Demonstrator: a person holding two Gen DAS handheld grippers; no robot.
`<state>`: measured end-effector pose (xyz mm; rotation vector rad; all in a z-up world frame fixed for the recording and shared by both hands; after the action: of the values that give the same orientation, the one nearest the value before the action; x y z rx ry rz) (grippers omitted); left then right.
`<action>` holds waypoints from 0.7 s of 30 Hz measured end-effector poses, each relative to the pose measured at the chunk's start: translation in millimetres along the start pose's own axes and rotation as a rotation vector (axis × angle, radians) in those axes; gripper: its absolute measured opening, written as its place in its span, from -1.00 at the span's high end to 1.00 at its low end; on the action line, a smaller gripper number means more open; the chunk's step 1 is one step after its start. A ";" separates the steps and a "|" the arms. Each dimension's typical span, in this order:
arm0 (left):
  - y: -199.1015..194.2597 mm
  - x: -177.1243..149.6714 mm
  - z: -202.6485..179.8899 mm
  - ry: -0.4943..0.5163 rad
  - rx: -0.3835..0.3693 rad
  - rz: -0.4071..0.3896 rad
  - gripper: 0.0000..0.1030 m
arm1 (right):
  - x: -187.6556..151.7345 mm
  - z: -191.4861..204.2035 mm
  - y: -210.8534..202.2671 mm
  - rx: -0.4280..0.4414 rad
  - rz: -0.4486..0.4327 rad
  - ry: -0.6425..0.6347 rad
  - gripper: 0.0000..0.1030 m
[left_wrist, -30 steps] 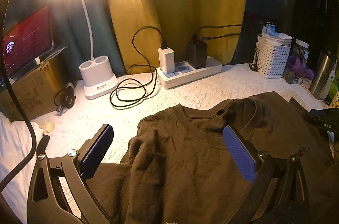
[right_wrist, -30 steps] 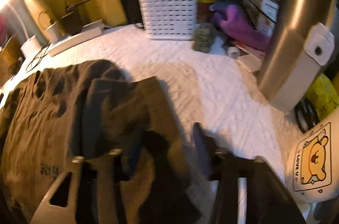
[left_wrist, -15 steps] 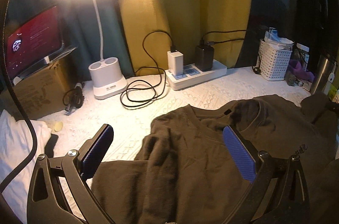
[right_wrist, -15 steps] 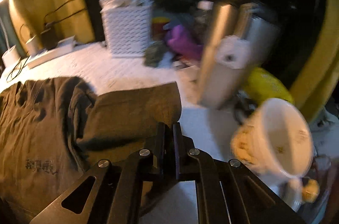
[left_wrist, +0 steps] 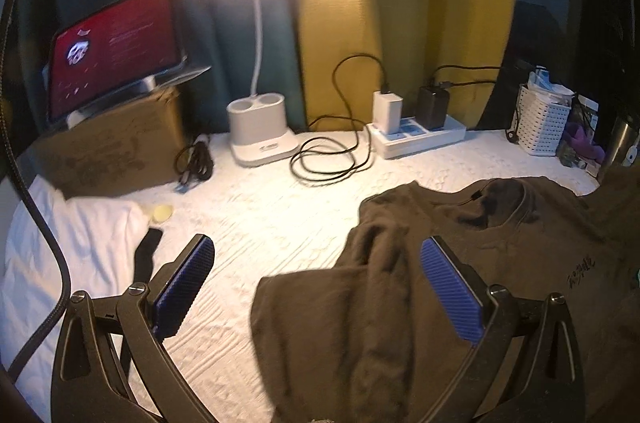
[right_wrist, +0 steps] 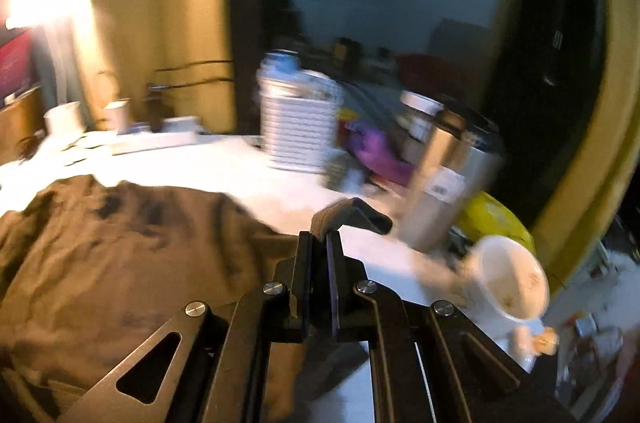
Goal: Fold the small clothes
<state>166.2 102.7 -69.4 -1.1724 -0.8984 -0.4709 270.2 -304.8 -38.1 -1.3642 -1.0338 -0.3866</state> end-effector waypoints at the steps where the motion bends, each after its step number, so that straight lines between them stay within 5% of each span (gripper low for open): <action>1: -0.4 -3.2 5.8 -0.008 0.005 0.004 -0.98 | -0.3 12.6 1.7 0.025 0.009 -0.012 0.88; 7: -0.9 -22.9 38.3 -0.037 0.038 0.028 -0.98 | -23.9 84.2 25.3 0.164 0.103 -0.085 0.88; 13: 10.4 -39.7 67.6 -0.066 0.046 0.069 -0.98 | -55.0 109.5 53.3 0.256 0.225 -0.016 0.87; 20: 54.7 -51.1 61.6 -0.045 -0.081 0.182 -0.97 | -72.4 125.4 63.3 0.300 0.285 0.007 0.81; 21: 59.5 -51.3 57.6 -0.036 -0.097 0.191 -0.97 | -72.7 125.7 62.6 0.311 0.288 0.014 0.65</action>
<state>159.6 170.5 -139.0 -1.3446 -0.7919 -0.3417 231.7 -198.9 -148.9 -1.2031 -0.8310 -0.0185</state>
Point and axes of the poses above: each gripper's, at about its wrist camera, not at the fingertips, and y roughly the way its jaws point, z to its left, x to its top, the point moved 5 cm from there along y, roughly the way its jaws point, and after that the axes turned 9 degrees about x, right-handed, at the moved point
